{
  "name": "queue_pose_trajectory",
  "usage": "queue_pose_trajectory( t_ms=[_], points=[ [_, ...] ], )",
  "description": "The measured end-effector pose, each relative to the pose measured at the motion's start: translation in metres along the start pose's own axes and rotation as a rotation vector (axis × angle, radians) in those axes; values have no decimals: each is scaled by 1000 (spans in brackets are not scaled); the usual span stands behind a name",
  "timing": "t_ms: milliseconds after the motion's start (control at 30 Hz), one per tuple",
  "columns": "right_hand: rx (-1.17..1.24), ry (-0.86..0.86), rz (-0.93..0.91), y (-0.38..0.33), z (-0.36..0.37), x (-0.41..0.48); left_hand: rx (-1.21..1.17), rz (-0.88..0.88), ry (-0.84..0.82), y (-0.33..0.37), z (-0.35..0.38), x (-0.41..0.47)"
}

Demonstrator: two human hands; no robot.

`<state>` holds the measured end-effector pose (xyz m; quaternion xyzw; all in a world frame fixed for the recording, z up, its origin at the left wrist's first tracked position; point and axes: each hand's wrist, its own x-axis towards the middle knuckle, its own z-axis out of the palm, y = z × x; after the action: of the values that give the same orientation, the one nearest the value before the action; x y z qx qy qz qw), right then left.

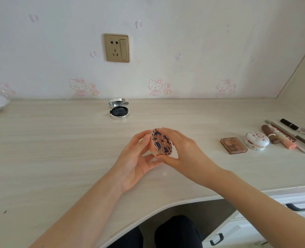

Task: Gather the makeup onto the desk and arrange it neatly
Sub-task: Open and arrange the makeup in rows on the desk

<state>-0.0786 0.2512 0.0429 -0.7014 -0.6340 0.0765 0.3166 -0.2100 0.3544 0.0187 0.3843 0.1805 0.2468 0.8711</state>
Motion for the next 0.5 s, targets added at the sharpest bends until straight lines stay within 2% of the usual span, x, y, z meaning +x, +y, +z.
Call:
queue_pose_trajectory(
  t_ms=[500],
  points=[
    [103,-83,30,-4,-14,9,16,38,-14,0,-5,2]
  ],
)
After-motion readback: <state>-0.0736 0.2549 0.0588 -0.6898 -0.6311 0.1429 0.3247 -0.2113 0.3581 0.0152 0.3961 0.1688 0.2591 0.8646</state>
